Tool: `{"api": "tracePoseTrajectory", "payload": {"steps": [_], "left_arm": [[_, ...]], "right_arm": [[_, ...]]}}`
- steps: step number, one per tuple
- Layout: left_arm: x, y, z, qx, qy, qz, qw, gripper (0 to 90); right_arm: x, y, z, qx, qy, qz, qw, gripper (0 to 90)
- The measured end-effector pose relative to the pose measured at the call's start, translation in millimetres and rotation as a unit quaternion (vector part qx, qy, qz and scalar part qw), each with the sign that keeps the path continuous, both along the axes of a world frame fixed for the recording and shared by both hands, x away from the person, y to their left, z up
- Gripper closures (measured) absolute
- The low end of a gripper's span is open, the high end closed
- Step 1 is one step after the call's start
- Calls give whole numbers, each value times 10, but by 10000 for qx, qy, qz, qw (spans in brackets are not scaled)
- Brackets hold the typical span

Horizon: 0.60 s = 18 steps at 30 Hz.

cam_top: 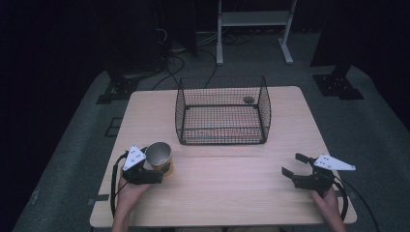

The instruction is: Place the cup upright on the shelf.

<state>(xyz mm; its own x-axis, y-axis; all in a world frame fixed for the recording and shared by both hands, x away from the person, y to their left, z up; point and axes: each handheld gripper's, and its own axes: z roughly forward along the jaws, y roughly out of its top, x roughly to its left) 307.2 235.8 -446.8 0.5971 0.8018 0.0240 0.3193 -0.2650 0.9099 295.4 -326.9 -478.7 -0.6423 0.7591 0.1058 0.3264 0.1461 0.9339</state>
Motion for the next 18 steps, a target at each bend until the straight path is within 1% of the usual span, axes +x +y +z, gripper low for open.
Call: {"api": "tracePoseTrajectory", "payload": {"steps": [1,2,3,4,6,8,12,15,18], "left_arm": [[7,-3,-8,43,30,23,10000,16],[12,1,-22,-25,20,-46,10000,48],[14,-1,-23,-32,14,-5,10000,55],[17,3,-25,-51,18,-34,10000,60],[18,12,-35,-112,-14,-77,9999,111],[23,20,-47,-138,-6,-90,9999,137],[16,23,-46,-117,-21,-74,9999,143],[-8,23,-29,-16,-79,-45,10000,144],[-38,14,1,-72,-96,-105,9999,145]], "right_arm": [[-1,2,0,-4,-2,-2,10000,130],[-2,4,0,-11,-3,-1,10000,130],[-2,6,0,-19,-7,2,10000,130],[-2,7,1,-26,-6,5,10000,130],[-2,8,1,-28,-3,2,10000,130],[-1,7,1,-26,-3,3,10000,130],[-1,8,1,-28,-3,6,10000,130],[-2,7,1,-25,-3,7,10000,130],[-3,10,1,-39,-11,17,10000,130]]}}
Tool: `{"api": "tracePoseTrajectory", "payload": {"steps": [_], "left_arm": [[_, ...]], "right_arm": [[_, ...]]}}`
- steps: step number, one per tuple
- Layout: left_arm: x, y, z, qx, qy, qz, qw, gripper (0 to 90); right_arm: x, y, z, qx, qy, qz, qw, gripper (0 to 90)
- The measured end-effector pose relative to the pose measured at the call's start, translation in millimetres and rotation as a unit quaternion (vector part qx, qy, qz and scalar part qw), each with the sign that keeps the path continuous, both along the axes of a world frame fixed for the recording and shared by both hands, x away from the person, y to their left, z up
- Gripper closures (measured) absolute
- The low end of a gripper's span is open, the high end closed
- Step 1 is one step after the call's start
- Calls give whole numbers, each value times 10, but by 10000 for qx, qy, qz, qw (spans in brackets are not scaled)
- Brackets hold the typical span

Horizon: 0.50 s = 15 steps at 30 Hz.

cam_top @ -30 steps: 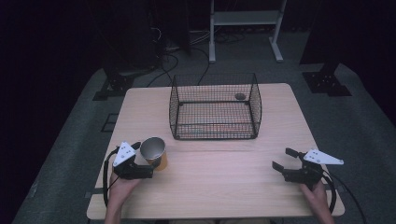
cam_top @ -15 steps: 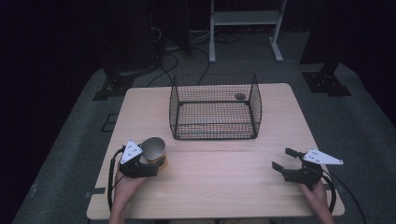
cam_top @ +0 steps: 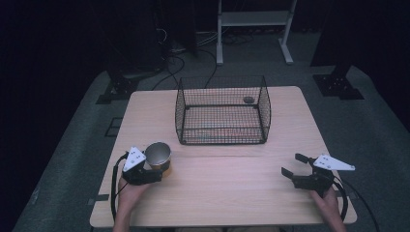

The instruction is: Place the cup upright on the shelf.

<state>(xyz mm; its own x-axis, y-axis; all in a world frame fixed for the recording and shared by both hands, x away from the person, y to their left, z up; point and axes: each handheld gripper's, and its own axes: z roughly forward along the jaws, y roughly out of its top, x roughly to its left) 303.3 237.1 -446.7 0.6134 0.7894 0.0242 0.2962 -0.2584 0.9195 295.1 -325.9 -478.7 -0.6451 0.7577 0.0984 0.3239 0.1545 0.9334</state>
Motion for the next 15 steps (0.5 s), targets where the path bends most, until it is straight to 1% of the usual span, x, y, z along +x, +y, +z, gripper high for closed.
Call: {"api": "tracePoseTrajectory", "payload": {"steps": [2,3,4,5,6,7,8,9,10,11,12,13,15], "left_arm": [[-7,-10,13,12,-14,-31,10000,145],[-23,-37,42,38,-36,-110,9999,145],[-23,-37,42,38,-36,-110,9999,144],[-31,-71,69,1,-55,-214,9998,145],[-31,-71,69,1,-55,-214,9998,144],[-39,-114,102,24,-74,-315,9995,144],[-39,-114,102,24,-74,-315,9995,145],[-41,-138,121,39,-82,-376,9993,145],[-43,-162,141,19,-93,-441,9990,144],[-37,-214,181,-32,-121,-559,9984,145],[-37,-214,181,-32,-121,-559,9984,145],[-27,-273,225,-50,-154,-667,9976,145],[-19,-305,246,-60,-158,-716,9973,145]], "right_arm": [[0,1,0,-6,0,4,10000,130],[-1,1,1,-5,1,5,10000,130],[-1,1,1,-5,1,5,10000,130],[-2,2,1,-11,-3,6,10000,130],[-2,2,1,-11,-3,6,10000,130],[-4,5,0,-23,-14,-3,10000,130],[-4,5,0,-23,-14,-3,10000,130],[-3,7,0,-30,-17,-5,10000,130],[-2,7,1,-41,-20,-5,10000,130],[-2,8,1,-44,-17,-9,10000,130],[-2,8,1,-44,-17,-9,10000,130],[-2,9,1,-44,-3,-14,10000,130],[-1,9,1,-47,-2,-16,10000,130]]}}
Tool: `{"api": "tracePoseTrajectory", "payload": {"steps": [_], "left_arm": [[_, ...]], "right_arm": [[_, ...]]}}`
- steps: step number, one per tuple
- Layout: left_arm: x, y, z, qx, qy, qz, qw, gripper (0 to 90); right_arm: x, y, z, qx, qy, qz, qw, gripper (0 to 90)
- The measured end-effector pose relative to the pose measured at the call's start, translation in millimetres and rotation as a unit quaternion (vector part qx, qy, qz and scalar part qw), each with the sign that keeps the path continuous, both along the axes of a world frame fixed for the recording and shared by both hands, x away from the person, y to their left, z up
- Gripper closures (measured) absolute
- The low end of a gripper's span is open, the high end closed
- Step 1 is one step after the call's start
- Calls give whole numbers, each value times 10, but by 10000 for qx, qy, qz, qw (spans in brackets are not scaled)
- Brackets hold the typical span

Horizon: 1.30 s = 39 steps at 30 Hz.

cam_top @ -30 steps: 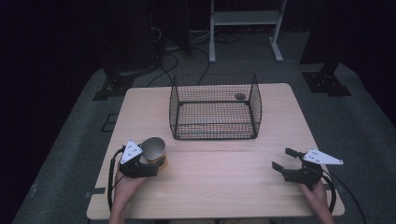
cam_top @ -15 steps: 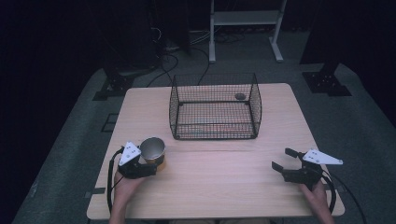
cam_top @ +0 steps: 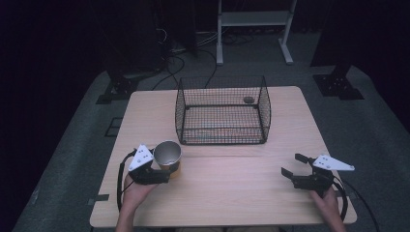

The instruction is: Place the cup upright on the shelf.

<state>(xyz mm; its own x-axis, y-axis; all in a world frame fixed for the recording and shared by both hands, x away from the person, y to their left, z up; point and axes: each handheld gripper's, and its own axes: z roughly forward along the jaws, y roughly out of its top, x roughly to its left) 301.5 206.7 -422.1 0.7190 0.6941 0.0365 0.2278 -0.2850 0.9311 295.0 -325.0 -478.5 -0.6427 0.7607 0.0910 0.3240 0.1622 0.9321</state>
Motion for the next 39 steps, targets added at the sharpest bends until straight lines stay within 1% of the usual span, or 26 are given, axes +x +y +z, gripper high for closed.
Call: {"api": "tracePoseTrajectory", "payload": {"steps": [2,3,4,5,6,7,9,12,14,17,20,22,23,26,29,33,34,35,36,39], "left_arm": [[17,-70,41,8,-19,-114,9999,145],[32,-142,83,53,-40,-234,9997,144],[41,-177,105,52,-48,-287,9996,145],[41,-177,105,52,-48,-287,9996,145],[62,-236,145,63,-67,-383,9992,145],[62,-236,145,63,-67,-383,9992,145],[104,-302,201,-4,-72,-522,9986,145],[126,-348,236,-20,-94,-599,9982,145],[164,-417,295,-11,-102,-733,9973,144],[191,-462,337,42,-133,-784,9968,144],[255,-535,416,55,-128,-932,9955,145],[269,-554,433,61,-131,-959,9953,145],[297,-585,463,62,-125,-1024,9946,145],[327,-616,486,74,-121,-1068,9942,145],[384,-688,534,144,-114,-1144,9933,145],[427,-745,577,144,-110,-1222,9923,145],[462,-783,607,170,-127,-1267,9917,145],[462,-783,607,170,-127,-1267,9917,145],[502,-815,636,169,-100,-1313,9912,145],[535,-852,663,196,-98,-1344,9907,145]], "right_arm": [[-1,4,0,-14,-9,15,10000,130],[-2,5,0,-23,-12,16,10000,130],[-3,7,0,-23,-13,17,10000,130],[-3,7,0,-29,-16,18,10000,130],[-3,8,0,-31,-18,20,10000,130],[-3,8,0,-31,-18,20,10000,130],[-3,8,0,-33,-17,24,10000,130],[-3,9,0,-34,-15,23,10000,130],[-2,8,0,-30,-8,20,10000,130],[-2,8,0,-29,-6,19,10000,130],[-2,9,0,-34,-7,22,10000,130],[-2,10,0,-37,-10,24,10000,130],[-2,10,0,-39,-10,24,10000,130],[-2,9,0,-38,-8,25,10000,130],[-2,9,0,-35,-10,28,10000,130],[-2,10,1,-37,-10,29,10000,130],[-2,10,1,-31,-5,25,10000,130],[-2,10,1,-31,-5,25,10000,130],[-1,10,1,-35,-18,29,10000,130],[-2,10,1,-47,-22,36,10000,130]]}}
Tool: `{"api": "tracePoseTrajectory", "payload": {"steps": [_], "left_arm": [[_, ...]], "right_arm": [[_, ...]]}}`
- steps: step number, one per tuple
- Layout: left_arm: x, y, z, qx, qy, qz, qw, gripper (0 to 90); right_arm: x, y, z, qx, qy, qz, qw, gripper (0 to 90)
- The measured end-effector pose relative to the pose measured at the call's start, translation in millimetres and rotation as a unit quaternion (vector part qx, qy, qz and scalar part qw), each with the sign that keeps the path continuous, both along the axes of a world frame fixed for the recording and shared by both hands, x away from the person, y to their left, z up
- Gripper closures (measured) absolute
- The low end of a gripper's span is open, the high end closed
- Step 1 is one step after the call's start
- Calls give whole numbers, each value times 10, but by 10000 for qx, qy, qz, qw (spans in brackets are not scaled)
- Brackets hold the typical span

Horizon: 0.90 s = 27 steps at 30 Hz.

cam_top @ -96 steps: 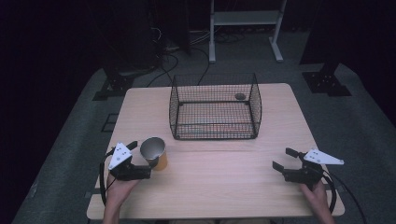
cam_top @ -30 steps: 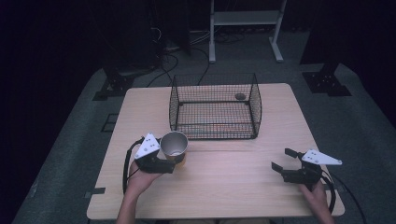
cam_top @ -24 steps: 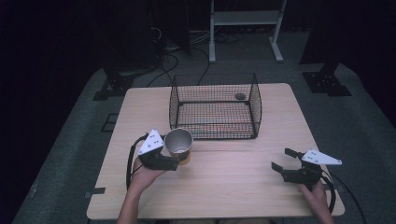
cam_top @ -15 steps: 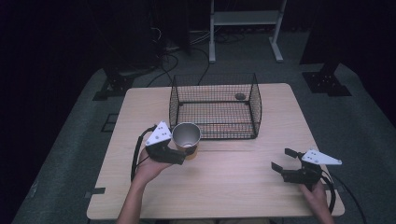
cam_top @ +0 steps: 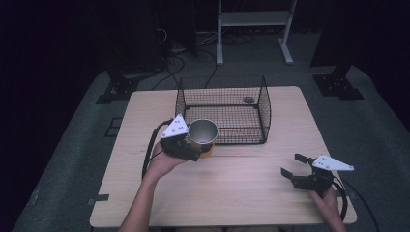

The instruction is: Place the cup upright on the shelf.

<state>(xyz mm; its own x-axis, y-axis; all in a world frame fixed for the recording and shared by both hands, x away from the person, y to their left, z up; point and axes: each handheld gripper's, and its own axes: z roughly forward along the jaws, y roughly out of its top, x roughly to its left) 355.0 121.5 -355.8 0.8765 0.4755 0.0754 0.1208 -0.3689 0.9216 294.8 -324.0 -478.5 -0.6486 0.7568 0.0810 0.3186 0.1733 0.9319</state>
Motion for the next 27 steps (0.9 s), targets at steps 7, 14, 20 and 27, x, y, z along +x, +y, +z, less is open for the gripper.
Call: {"api": "tracePoseTrajectory", "payload": {"steps": [7,14,20,27], "left_arm": [[108,-92,92,8,-1,-116,9999,144],[254,-205,201,58,6,-228,9997,145],[397,-316,283,29,39,-357,9994,144],[582,-435,348,12,64,-412,9991,145]], "right_arm": [[-1,1,0,5,0,6,10000,130],[0,0,0,15,3,7,10000,130],[1,-1,0,15,-6,23,10000,130],[2,-3,0,26,-7,30,10000,130]]}}
